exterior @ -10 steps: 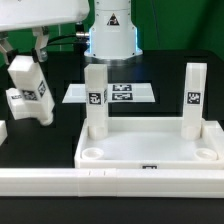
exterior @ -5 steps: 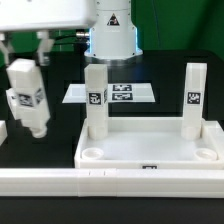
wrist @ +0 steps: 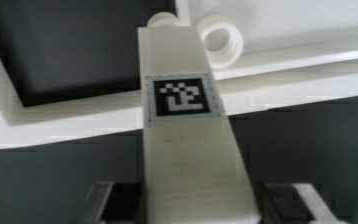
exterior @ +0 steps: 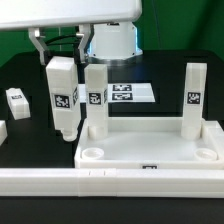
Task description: Assemble desk
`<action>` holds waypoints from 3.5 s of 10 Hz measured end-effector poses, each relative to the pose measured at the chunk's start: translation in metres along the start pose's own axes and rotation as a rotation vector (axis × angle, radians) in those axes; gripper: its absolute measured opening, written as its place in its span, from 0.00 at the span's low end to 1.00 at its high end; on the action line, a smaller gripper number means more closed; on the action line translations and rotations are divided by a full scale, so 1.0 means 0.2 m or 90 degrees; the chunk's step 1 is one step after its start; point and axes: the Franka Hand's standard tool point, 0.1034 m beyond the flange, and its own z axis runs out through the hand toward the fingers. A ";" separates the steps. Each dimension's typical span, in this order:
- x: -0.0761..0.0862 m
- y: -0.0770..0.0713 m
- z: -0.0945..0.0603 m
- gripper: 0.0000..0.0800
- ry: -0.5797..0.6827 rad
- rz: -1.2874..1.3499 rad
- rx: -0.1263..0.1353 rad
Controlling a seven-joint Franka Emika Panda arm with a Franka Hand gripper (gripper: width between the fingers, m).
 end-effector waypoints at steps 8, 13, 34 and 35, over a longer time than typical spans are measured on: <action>-0.08 -0.67 0.05 0.36 0.038 0.021 0.017; -0.12 -0.85 0.05 0.36 0.052 0.030 0.032; -0.09 -0.92 0.11 0.36 0.164 0.004 0.031; -0.09 -0.92 0.11 0.36 0.167 0.003 0.030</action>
Offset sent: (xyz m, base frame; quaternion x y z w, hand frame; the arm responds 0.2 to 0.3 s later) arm 0.0044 0.1000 0.0153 0.0083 0.0486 0.0571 0.9972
